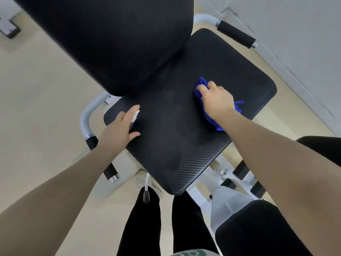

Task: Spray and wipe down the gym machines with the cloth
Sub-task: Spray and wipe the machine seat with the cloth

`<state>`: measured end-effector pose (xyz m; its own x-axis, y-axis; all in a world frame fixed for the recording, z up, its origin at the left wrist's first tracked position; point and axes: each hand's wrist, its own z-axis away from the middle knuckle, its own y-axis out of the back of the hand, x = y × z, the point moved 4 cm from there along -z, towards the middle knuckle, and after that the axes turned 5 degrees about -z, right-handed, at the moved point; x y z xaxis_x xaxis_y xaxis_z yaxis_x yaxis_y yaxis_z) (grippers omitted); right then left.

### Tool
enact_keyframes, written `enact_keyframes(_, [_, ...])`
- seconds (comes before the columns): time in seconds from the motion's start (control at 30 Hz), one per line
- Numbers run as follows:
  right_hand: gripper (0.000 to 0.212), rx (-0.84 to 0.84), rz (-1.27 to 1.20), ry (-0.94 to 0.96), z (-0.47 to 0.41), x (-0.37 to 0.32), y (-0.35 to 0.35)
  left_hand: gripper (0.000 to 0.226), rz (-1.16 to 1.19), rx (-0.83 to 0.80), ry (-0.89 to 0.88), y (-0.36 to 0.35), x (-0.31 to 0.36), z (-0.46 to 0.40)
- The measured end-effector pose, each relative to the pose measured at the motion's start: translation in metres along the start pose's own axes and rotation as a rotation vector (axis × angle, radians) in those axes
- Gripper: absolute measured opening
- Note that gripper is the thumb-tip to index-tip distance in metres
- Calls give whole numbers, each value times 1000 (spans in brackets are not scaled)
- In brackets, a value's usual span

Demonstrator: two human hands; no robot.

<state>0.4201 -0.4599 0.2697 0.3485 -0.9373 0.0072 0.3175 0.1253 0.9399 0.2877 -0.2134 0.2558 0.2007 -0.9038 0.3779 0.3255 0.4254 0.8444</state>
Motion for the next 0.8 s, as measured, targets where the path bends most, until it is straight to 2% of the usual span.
enact_keyframes(0.03, [37,0,-41,-65,1,-10,-3,77,54,-6,2,-2,-4,-2])
enact_keyframes(0.07, [38,-3,-41,-28,7,-31,-7,78,101,-15,-4,-4,-7,-5])
enact_keyframes(0.17, [41,-42,-45,403,55,-111,-25,79,147,-43,-22,-4,-12,-8])
enact_keyframes(0.23, [44,-137,-14,568,73,-131,-24,79,154,-42,-23,-3,-12,-7])
enact_keyframes(0.27, [43,-128,6,583,64,-126,-20,78,156,-40,-27,-3,-11,-6])
enact_keyframes(0.3, [42,-94,38,523,46,-113,-15,77,157,-36,-31,-2,-11,-6])
enact_keyframes(0.37, [37,-22,37,189,2,-73,-3,71,180,-20,-38,-3,-13,-6])
enact_keyframes(0.43, [36,15,-83,-159,-23,-39,-1,63,208,-3,-37,-4,-15,-7])
enact_keyframes(0.47, [35,26,-130,-224,-25,-41,-2,61,220,7,-32,-4,-16,-8])
enact_keyframes(0.53, [32,34,-175,-168,-16,-75,-8,58,260,21,-17,-4,-18,-10])
enact_keyframes(0.63, [34,-61,-181,169,18,-139,-24,58,300,16,-11,-4,-20,-11])
enact_keyframes(0.7, [34,-79,-171,293,14,-142,-19,58,316,13,-12,-3,-21,-8])
enact_keyframes(0.73, [32,-54,-140,300,-1,-132,-14,58,319,9,-18,-3,-20,-7])
enact_keyframes(0.8, [31,12,-78,169,-40,-102,-1,57,319,16,-23,-4,-20,-7])
